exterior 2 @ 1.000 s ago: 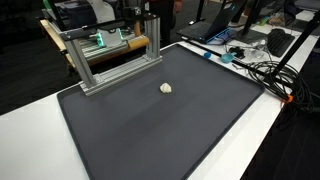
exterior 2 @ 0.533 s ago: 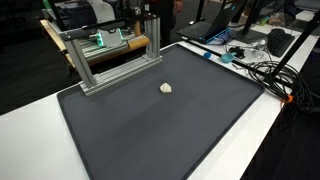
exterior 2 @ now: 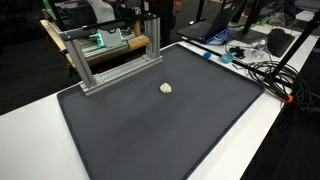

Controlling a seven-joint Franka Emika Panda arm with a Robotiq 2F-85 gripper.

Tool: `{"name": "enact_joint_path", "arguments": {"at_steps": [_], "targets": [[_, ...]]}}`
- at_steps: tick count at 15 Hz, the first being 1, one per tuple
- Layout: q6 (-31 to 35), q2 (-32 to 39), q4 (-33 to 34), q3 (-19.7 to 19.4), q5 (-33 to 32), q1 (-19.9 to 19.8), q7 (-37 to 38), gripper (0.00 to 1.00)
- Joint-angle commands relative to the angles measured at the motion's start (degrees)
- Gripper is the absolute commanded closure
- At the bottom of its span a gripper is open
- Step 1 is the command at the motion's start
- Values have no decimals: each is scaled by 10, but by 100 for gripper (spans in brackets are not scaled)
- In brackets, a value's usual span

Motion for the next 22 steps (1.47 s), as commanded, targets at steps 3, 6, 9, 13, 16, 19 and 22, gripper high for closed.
{"name": "enact_joint_path", "arguments": {"at_steps": [3, 6, 9, 13, 16, 19, 22], "targets": [[-31, -3, 7, 1, -10, 0, -3, 52], [-39, -4, 10, -1, -11, 1, -6, 51], [-37, -8, 9, 1, -11, 0, 0, 66], [-68, -11, 24, 1, -21, 10, -33, 66], [-97, -9, 39, 2, -34, 16, -55, 58], [-108, -6, 49, 2, -31, 23, -59, 61], [-108, 0, 49, 1, -22, 28, -54, 67]]}}
